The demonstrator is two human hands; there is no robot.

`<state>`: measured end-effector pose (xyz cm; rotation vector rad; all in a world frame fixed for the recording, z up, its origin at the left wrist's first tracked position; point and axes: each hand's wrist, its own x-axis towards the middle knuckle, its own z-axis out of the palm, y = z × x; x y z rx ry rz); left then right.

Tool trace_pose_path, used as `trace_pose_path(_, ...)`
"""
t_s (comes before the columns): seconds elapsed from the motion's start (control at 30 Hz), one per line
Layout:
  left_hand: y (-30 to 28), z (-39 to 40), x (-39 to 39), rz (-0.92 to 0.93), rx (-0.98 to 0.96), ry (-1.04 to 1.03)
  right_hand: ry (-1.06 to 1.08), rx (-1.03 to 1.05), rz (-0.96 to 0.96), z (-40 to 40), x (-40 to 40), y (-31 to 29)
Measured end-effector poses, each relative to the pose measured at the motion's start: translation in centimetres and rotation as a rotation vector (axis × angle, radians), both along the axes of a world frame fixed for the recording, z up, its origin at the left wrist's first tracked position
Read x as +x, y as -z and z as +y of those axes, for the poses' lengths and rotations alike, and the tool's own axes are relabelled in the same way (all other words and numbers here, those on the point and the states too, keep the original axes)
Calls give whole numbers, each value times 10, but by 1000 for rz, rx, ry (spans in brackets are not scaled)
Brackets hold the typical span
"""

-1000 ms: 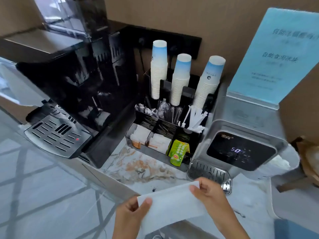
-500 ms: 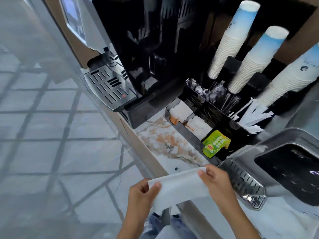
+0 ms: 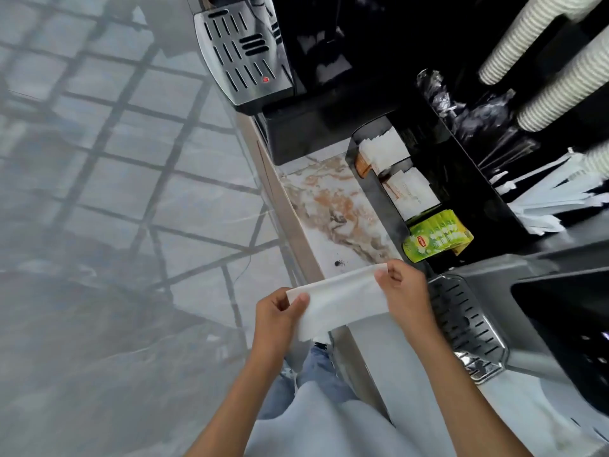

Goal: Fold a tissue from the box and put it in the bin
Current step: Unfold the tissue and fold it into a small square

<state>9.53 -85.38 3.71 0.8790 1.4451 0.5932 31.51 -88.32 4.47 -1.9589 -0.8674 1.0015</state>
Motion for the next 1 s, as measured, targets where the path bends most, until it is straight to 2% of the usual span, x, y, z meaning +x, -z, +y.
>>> trace_pose_path(0.5, 51, -6, 17, 46, -103, -47, 78, -80, -147, 8, -3, 24)
trace_pose_path(0.87, 65, 32, 31, 40, -50, -139, 48, -28, -290, 51, -2, 32)
trace_pose_path(1.0, 67, 42, 34, 121, -4, -92, 10, -40, -360, 60, -1, 40)
